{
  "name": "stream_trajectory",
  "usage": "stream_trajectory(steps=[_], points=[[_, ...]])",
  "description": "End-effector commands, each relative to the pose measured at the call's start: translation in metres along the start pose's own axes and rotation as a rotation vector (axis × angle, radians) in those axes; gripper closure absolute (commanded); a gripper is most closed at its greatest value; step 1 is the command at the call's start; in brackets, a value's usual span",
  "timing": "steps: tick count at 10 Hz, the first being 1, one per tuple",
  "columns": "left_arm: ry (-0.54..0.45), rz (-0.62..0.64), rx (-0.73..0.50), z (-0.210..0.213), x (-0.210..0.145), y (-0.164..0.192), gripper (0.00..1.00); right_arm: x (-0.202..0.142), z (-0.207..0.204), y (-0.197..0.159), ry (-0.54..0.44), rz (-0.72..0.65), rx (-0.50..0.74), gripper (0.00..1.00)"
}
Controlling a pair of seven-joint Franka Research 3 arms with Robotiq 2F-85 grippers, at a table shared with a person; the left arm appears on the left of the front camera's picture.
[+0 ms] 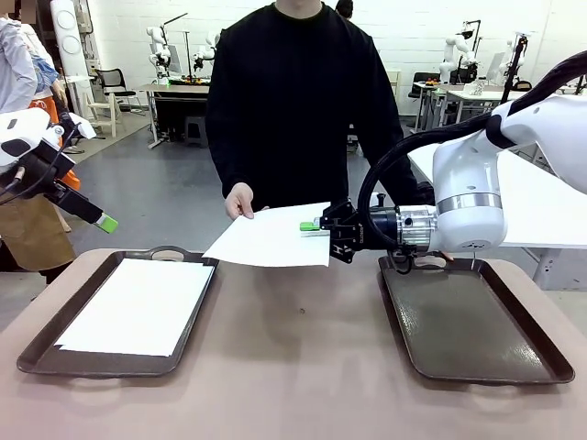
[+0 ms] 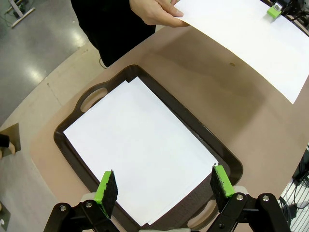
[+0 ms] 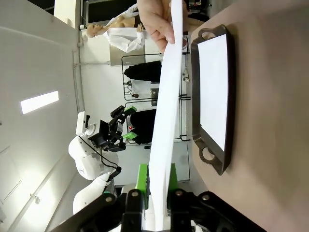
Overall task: Sort the A4 documents.
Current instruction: Receive the A4 Paper.
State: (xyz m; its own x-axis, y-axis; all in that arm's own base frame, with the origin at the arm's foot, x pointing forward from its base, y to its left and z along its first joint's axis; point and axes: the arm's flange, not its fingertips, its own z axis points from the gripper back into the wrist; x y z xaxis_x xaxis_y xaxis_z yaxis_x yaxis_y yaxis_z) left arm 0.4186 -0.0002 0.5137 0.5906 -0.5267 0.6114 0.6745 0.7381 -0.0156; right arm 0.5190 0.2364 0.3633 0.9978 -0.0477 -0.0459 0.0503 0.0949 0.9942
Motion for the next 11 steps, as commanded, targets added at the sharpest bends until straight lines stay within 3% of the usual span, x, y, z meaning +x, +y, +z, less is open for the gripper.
stream_trajectory(steps=[1,2,3,11], points=[[0.001,0.000,0.007,0.0013,-0.0005,0.0006,0.00,0.0051,-0.0069,-0.0022,0.001,0.007,0.024,0.96],[0.001,0.000,0.007,0.0013,-0.0005,0.0006,0.00,0.0053,-0.0071,-0.0032,0.003,0.004,0.022,1.00],[0.001,0.000,0.007,0.0013,-0.0005,0.0006,0.00,0.0051,-0.0073,-0.0049,0.006,0.002,0.020,0.97],[0.001,0.000,0.007,0.0013,-0.0005,0.0006,0.00,0.0000,-0.0016,-0.0060,0.006,-0.011,0.001,1.00]])
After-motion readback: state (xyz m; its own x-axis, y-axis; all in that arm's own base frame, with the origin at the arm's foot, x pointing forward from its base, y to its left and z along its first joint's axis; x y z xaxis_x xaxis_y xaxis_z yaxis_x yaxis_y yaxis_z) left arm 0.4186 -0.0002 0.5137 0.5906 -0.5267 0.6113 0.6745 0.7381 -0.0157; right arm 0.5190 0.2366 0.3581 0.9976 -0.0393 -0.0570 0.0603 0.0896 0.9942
